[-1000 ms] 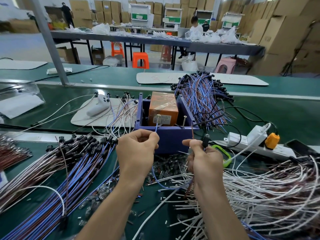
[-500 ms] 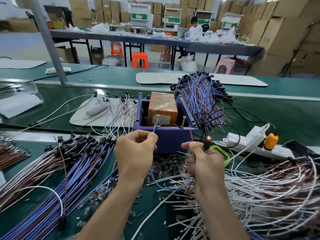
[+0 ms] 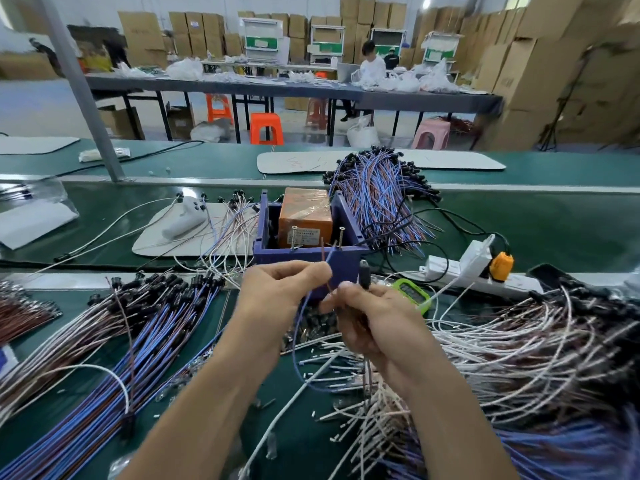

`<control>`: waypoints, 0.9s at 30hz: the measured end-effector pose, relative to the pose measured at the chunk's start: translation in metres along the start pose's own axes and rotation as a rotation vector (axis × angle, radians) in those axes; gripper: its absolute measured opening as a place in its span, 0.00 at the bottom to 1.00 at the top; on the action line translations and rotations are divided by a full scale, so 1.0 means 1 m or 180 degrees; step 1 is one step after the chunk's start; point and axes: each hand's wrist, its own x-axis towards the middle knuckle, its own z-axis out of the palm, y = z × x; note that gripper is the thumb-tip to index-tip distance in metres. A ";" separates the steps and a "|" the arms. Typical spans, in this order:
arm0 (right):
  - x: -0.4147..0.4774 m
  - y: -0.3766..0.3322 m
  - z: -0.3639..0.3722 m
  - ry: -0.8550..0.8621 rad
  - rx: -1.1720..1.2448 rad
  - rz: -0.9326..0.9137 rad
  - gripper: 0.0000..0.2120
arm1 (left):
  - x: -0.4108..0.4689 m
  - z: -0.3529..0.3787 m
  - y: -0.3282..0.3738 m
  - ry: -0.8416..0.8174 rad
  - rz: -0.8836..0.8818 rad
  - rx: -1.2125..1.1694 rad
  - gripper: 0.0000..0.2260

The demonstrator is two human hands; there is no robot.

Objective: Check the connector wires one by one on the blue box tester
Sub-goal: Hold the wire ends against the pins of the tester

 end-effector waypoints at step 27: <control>-0.159 -0.067 -0.237 0.2435 -0.3589 0.0212 0.13 | -0.074 0.127 -0.057 -0.1587 0.0675 0.3644 0.06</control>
